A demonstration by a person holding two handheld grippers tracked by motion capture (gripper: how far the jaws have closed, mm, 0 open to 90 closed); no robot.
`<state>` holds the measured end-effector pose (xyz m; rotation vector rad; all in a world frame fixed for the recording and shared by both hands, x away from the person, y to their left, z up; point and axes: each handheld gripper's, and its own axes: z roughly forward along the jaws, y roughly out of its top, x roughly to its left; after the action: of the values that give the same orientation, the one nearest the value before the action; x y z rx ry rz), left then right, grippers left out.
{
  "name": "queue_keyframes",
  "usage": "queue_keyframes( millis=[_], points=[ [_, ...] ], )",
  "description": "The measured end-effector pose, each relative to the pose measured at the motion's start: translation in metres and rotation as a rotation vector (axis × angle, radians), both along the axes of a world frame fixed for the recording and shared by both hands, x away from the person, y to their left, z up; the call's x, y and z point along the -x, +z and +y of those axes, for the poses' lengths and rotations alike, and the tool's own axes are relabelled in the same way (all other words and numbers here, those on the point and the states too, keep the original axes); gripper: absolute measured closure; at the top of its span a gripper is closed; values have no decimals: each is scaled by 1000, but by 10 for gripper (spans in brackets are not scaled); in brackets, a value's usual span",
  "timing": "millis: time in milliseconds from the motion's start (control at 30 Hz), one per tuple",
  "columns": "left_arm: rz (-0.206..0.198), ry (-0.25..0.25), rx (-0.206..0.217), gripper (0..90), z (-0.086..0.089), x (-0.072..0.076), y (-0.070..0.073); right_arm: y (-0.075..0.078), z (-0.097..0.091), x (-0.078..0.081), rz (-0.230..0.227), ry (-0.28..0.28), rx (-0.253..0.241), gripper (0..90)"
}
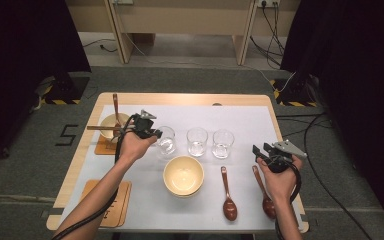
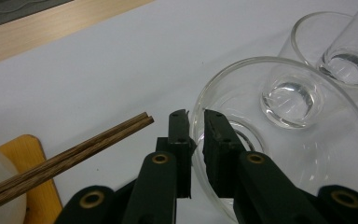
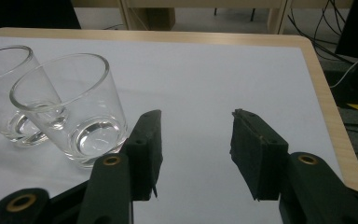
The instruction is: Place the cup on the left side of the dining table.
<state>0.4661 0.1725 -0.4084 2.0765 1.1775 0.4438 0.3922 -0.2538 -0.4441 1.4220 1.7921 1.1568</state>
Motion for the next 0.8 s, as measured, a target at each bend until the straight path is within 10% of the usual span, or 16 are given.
queue_keyframes(
  millis=[800],
  points=[
    [-15,-7,4,807,18,20,11,0,1,0,3,0,0,535]
  ],
)
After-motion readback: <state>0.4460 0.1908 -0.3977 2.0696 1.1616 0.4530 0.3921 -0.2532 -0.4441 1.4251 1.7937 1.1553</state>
